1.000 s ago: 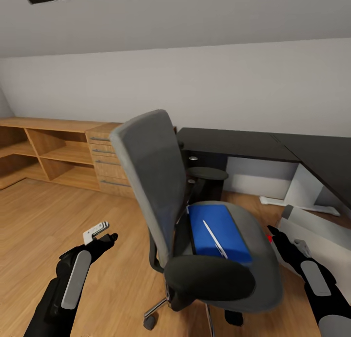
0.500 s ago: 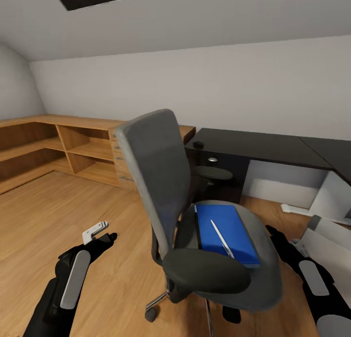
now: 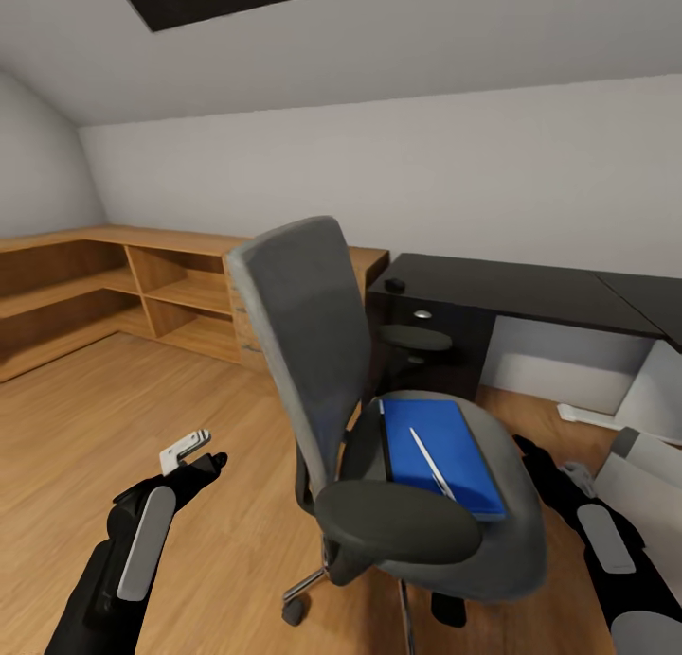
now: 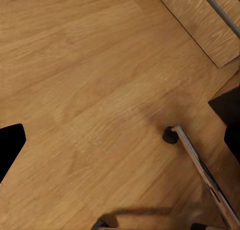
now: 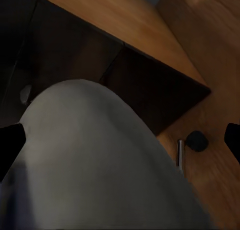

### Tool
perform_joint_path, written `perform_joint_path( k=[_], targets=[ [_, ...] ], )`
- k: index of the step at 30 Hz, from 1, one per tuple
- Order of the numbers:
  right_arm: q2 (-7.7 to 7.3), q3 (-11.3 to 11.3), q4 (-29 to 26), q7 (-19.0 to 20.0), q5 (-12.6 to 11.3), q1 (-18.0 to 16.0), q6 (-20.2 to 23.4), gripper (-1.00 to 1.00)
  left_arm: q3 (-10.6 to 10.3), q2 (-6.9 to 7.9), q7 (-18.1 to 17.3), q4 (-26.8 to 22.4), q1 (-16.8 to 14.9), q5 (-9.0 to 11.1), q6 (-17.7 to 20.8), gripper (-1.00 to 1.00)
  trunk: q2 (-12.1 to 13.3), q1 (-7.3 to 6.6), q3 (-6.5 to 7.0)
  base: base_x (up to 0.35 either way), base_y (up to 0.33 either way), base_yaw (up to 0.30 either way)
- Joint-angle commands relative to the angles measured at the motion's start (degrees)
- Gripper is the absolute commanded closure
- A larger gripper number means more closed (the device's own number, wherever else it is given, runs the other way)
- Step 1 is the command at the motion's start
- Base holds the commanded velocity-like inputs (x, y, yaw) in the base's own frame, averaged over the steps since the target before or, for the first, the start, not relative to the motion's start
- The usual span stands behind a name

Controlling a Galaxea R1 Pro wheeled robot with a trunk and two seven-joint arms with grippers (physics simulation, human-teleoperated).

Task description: In the bedroom, organize the workspace by keeping the computer under the desk, ensuring the monitor is on the desk, placing the keyboard on the desk next to the monitor, placing the mouse on the desk next to the keyboard, moving the folder from the swivel chair onto the desk next to the mouse, stacking the notebook on top of the folder with the pen on top of the notebook, and positioning the swivel chair next to the desk.

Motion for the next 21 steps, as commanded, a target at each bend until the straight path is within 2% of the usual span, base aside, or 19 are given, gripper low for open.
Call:
perform_joint_path(
  k=[1,7,10,21],
  targets=[
    [0.03,-0.13,-0.05,0.16,-0.26,-0.03,0.34,-1.00,0.07,-0.04,0.46,-0.06,-0.05,0.58,0.15,-1.00,-0.02,-0.01,0.03,0.000,0.000,0.132],
    [0.05,-0.15,-0.07,0.15,-0.25,-0.03,0.31,-1.00,0.07,-0.04,0.53,-0.06,-0.05,0.52,0.09,-1.00,-0.02,-0.01,0.52,0.000,0.000,0.149],
    [0.07,-0.13,-0.06,0.18,-0.21,-0.03,0.22,-1.00,0.07,-0.10,0.65,-0.06,-0.05,0.52,0.08,-1.00,-0.02,-0.01,0.74,0.000,0.151,0.182],
    [0.14,-0.09,-0.06,0.24,-0.17,-0.03,0.20,-1.00,0.07,-0.12,1.08,0.05,-0.05,0.54,0.17,-1.00,-0.02,-0.01,0.91,0.000,0.006,0.265]
  ],
)
